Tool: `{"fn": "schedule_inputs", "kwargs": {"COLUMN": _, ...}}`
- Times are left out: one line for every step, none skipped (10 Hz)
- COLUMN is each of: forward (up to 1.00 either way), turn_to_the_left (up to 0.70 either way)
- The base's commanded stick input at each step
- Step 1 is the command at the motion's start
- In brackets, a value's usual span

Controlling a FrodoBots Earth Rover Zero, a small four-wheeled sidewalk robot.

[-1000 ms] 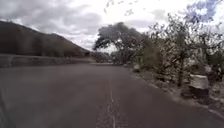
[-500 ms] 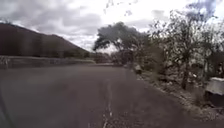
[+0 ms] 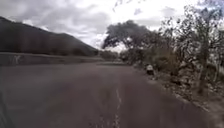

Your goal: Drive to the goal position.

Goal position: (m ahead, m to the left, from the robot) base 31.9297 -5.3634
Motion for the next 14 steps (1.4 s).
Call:
{"fn": "schedule_inputs", "kwargs": {"forward": 0.7, "turn_to_the_left": 0.27}}
{"fn": "schedule_inputs", "kwargs": {"forward": 0.7, "turn_to_the_left": 0.27}}
{"fn": "schedule_inputs", "kwargs": {"forward": 0.7, "turn_to_the_left": 0.0}}
{"fn": "schedule_inputs", "kwargs": {"forward": 0.7, "turn_to_the_left": 0.0}}
{"fn": "schedule_inputs", "kwargs": {"forward": 0.7, "turn_to_the_left": 0.0}}
{"fn": "schedule_inputs", "kwargs": {"forward": 0.7, "turn_to_the_left": 0.0}}
{"fn": "schedule_inputs", "kwargs": {"forward": 0.7, "turn_to_the_left": 0.0}}
{"fn": "schedule_inputs", "kwargs": {"forward": 0.7, "turn_to_the_left": 0.0}}
{"fn": "schedule_inputs", "kwargs": {"forward": 0.7, "turn_to_the_left": 0.0}}
{"fn": "schedule_inputs", "kwargs": {"forward": 0.7, "turn_to_the_left": 0.0}}
{"fn": "schedule_inputs", "kwargs": {"forward": 0.7, "turn_to_the_left": 0.0}}
{"fn": "schedule_inputs", "kwargs": {"forward": 0.7, "turn_to_the_left": 0.0}}
{"fn": "schedule_inputs", "kwargs": {"forward": 0.7, "turn_to_the_left": 0.0}}
{"fn": "schedule_inputs", "kwargs": {"forward": 0.7, "turn_to_the_left": 0.0}}
